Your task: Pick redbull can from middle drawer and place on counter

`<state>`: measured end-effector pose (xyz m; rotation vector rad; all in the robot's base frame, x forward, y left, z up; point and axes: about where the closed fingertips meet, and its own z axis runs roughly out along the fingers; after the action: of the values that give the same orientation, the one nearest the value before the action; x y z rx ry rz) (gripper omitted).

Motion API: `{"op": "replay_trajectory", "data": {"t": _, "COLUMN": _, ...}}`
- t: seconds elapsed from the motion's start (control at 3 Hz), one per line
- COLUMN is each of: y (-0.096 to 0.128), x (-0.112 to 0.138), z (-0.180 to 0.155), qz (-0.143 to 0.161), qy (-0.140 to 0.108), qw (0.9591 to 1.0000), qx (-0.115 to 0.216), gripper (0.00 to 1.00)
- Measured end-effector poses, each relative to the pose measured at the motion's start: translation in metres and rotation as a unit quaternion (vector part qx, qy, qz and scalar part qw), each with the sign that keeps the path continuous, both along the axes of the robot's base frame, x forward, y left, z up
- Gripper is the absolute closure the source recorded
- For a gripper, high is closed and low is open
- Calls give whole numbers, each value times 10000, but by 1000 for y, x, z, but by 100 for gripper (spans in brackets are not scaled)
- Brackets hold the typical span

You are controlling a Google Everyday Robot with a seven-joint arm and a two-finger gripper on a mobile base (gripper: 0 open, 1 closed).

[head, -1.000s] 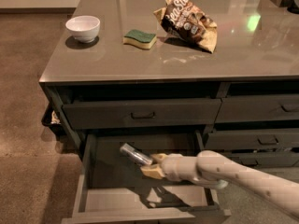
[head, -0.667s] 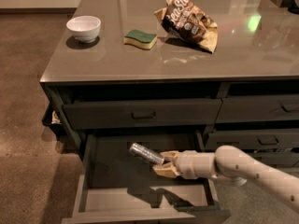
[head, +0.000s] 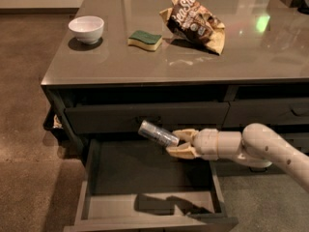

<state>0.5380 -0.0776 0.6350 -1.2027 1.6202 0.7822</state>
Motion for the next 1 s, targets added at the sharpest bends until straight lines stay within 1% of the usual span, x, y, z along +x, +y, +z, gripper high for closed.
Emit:
{"op": "replay_trajectory", "data": {"t": 0.33, "y": 2, "x": 23, "z": 64, "qz": 190, "qy": -580, "qw": 9974, "qx": 384, "gripper": 100}}
{"op": "replay_trajectory", "data": {"t": 0.67, "y": -2, "x": 38, "z": 117, "qz": 316, "qy": -1062, "qw": 9911, "qx": 732, "gripper": 100}}
{"op": "replay_trajectory", "data": {"t": 1.0, "y": -9, "x": 43, "z": 155, "qz": 289, "qy": -1399, "qw": 9854, "qx": 930, "gripper": 100}}
